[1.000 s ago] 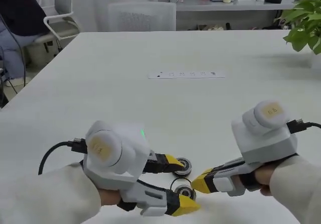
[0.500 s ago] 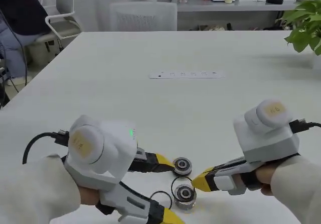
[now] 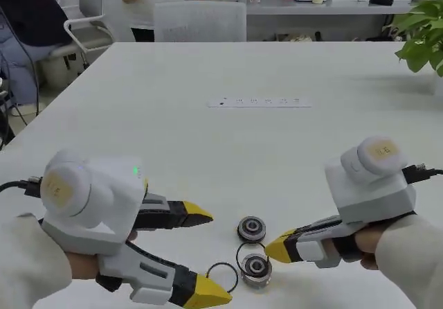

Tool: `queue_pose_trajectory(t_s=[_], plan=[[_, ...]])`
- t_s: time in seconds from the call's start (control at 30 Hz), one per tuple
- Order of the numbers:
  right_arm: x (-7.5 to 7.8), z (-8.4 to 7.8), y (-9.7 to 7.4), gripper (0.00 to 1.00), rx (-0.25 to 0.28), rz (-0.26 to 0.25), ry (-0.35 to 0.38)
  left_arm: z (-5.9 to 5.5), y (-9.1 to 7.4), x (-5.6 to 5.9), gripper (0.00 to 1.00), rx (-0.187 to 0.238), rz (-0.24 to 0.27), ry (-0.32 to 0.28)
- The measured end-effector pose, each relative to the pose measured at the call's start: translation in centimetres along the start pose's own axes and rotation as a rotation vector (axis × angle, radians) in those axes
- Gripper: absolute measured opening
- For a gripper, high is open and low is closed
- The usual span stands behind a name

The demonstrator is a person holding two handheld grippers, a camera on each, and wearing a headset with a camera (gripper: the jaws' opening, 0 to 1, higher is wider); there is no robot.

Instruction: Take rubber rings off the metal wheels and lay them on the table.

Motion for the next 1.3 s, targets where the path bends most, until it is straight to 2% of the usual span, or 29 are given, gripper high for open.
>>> queue_pose_trajectory(t_s=[0.4,0.53,0.73,0.93,1.3], plan=[[-0.2,0.5,-0.3,0.0,0.023,0.004,0.011,-0.2,-1.9,-0.1,0.67,0.058,0.062,-0.041],[-0.4,0.7,-0.4,0.0,0.033,0.01,0.017,-0.6,-2.5,-0.3,0.68,0.075,0.083,-0.059],[-0.8,1.0,-0.4,0.0,0.044,0.023,0.02,-0.8,-2.9,-0.1,0.7,0.097,0.088,-0.07],[-1.4,1.3,-0.4,0.0,0.055,0.035,0.022,-1.6,-3.4,-0.3,0.74,0.121,0.111,-0.098],[-2.4,1.6,0.0,0.0,0.058,0.059,0.017,-2.1,-3.2,-0.2,0.8,0.115,0.112,-0.11]])
Point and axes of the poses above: the centre of the closed fingertips' face, and the gripper's own axes: y roughly forward along the fingers, x roughly to its right, z roughly out of its top, the point moved 3 cm from there along -y, roughly backward along the fingers, and after that the axes turned 12 degrees about -z, right-handed, at the moved point
